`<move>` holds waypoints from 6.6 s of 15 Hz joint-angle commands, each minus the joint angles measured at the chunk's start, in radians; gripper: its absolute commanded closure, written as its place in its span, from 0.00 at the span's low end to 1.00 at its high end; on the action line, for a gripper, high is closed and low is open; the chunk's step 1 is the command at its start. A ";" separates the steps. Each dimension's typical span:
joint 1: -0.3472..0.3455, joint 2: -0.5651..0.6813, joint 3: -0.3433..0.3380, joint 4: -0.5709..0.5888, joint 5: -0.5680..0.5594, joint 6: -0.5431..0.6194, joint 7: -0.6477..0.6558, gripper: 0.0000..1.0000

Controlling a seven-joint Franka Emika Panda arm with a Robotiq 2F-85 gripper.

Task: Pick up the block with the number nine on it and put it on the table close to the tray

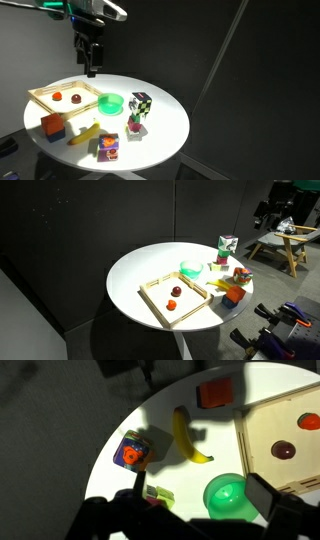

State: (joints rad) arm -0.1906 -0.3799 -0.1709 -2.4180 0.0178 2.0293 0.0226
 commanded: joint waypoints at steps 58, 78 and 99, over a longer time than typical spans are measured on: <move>0.055 0.790 -0.113 0.161 -0.040 0.542 0.379 0.00; 0.073 0.811 -0.133 0.152 -0.047 0.524 0.339 0.56; 0.088 0.540 -0.025 0.082 -0.152 0.356 0.105 0.77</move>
State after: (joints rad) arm -0.0906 0.1996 -0.2251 -2.3084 -0.1234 2.3820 0.2050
